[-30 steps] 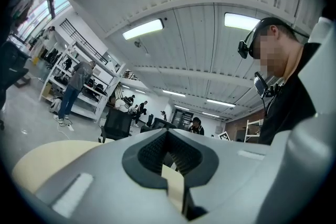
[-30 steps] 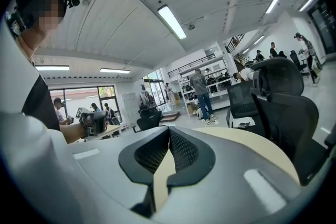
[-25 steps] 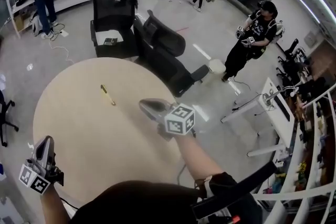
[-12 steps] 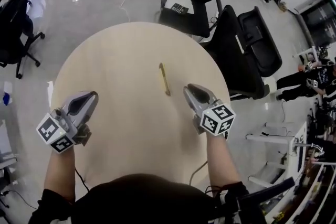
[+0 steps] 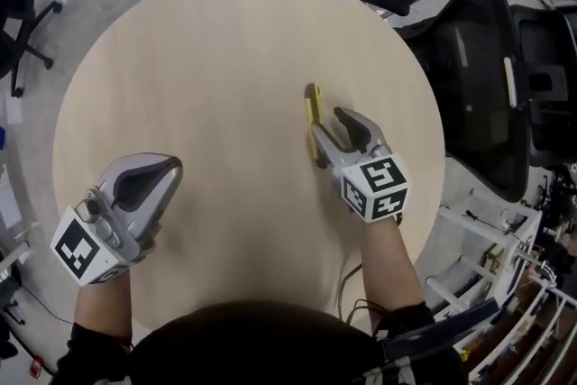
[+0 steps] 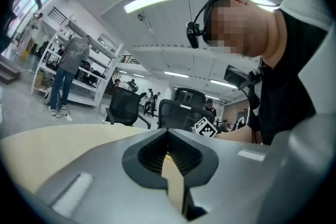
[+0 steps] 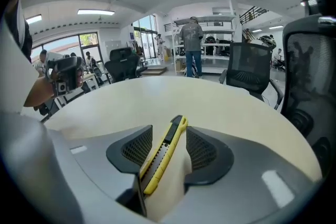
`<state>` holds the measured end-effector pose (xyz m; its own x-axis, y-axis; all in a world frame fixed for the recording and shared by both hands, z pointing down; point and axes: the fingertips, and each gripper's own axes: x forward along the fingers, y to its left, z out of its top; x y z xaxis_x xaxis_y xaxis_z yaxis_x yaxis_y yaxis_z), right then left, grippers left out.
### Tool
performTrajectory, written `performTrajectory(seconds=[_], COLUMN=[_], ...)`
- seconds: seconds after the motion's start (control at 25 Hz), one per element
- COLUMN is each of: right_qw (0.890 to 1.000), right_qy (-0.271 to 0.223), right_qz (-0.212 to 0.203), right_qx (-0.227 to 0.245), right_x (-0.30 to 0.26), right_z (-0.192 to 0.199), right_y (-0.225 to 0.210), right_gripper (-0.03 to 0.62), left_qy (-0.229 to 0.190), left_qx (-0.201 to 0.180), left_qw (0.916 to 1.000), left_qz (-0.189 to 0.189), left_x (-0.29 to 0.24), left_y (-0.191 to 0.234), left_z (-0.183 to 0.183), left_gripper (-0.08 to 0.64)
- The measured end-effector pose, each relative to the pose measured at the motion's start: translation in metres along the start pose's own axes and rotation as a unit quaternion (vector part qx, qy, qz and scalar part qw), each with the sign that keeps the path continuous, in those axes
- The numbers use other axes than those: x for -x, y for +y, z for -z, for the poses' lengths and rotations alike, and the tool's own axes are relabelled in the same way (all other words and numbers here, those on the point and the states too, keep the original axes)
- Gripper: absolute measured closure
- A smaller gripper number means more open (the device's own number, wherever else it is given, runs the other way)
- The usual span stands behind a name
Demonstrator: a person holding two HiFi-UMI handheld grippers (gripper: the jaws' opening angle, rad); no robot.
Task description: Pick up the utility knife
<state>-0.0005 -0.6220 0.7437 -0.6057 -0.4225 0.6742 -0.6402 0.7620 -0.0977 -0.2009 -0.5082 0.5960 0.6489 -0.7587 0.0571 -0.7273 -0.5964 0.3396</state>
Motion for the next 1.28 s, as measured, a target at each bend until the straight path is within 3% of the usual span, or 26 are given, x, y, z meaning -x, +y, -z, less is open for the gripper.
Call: performTrajectory(seconds=[0.12, 0.24, 0.6, 0.76, 1.28], right_qw=[0.999, 0.999, 0.998, 0.997, 1.0], right_qy=[0.025, 0.044, 0.062, 0.069, 0.007], right_qz=[0.01, 0.007, -0.008, -0.013, -0.013], right_qx=[0.021, 0.026, 0.021, 0.043, 0.01], right_x=[-0.016, -0.024, -0.027, -0.029, 0.024], right_z=[0.008, 0.015, 0.022, 0.021, -0.018], right_y=[0.0, 0.004, 0.011, 0.019, 0.021], right_gripper=[0.354, 0.35, 0.433, 0.456, 0.463], left_qy=[0.03, 0.029, 0.02, 0.021, -0.002], left_qx=[-0.001, 0.0, 0.017, 0.012, 0.015], left_qw=[0.9995, 0.9992, 0.9984, 0.9985, 0.9991], left_qz=[0.014, 0.028, 0.05, 0.049, 0.041], left_x=[-0.003, -0.008, -0.01, -0.007, 0.011], left_y=[0.005, 0.008, 0.003, 0.0, -0.022], left_z=[0.023, 0.029, 0.039, 0.038, 0.006], left_gripper=[0.577, 0.577, 0.576, 0.577, 0.577])
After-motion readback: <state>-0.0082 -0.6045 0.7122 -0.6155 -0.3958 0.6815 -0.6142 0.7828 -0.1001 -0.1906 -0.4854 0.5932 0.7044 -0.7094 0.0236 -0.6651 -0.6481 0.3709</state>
